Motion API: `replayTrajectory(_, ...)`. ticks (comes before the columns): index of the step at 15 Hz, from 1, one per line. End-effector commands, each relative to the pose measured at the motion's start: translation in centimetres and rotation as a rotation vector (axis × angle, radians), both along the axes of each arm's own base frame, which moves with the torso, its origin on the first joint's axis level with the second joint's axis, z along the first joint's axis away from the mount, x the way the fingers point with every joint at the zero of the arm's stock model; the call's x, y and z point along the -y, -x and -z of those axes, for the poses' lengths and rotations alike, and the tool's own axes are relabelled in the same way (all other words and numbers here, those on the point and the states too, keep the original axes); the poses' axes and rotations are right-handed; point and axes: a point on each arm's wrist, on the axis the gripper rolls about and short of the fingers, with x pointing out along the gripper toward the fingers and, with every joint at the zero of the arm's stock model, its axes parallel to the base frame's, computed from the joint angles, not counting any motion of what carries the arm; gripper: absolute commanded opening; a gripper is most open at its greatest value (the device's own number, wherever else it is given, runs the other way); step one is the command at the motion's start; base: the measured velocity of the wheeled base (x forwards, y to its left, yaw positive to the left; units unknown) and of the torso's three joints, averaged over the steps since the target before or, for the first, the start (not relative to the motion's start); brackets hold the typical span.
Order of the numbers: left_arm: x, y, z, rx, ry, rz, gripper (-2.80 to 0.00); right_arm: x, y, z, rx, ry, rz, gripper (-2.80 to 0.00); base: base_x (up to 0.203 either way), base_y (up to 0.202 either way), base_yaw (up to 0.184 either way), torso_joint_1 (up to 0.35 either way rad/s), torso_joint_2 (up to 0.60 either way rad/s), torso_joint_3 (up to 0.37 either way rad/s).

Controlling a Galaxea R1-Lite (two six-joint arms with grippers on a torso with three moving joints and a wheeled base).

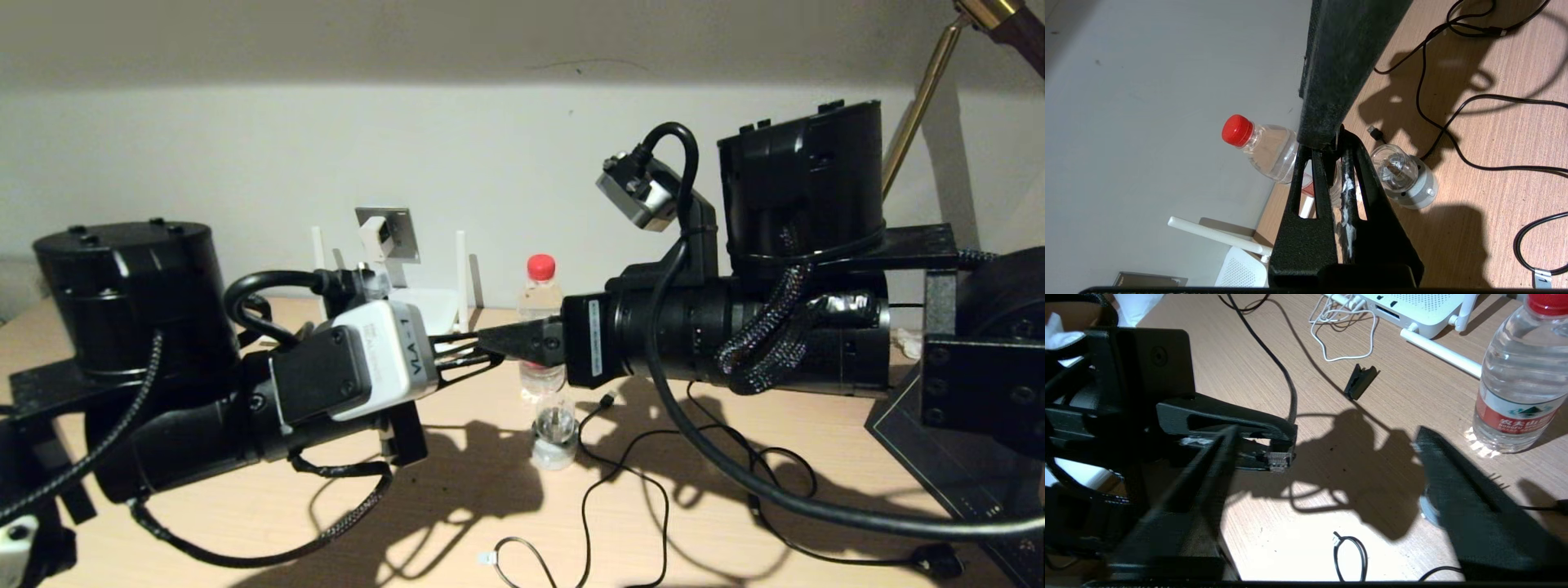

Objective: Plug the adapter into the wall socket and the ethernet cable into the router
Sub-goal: Hand it to the other hand

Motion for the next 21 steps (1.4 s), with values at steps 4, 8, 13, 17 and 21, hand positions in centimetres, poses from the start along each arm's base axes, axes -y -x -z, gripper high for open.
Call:
replayTrajectory(4,0.07,0.06,-0.06,0.007,0.000,0.006,-2.80,-0.24,-0.13,0.24,-0.007,0.003,-0.002,-2.80,0.000,0.000,0.000,0.000,0.00,0.000)
replayTrajectory(8,0.38,0.01,0.11,0.001,-0.003,0.015,-2.80,-0.41,0.04,0.24,-0.008,0.002,-0.010,-2.80,0.000,0.000,0.000,0.000,0.00,0.000)
replayTrajectory(13,0.62,-0.19,0.49,-0.010,-0.010,0.017,-2.80,-0.70,0.37,0.34,-0.012,0.004,-0.023,-2.80,0.000,0.000,0.000,0.000,0.00,0.000)
replayTrajectory(17,0.62,-0.19,0.83,-0.050,0.004,0.013,0.00,-0.86,0.24,0.64,-0.024,0.006,-0.022,-2.80,0.000,0.000,0.000,0.000,0.00,0.000)
replayTrajectory(21,0.39,0.13,0.43,-0.041,0.022,0.009,0.00,-0.79,0.22,0.53,-0.038,-0.007,-0.013,-2.80,0.000,0.000,0.000,0.000,0.00,0.000)
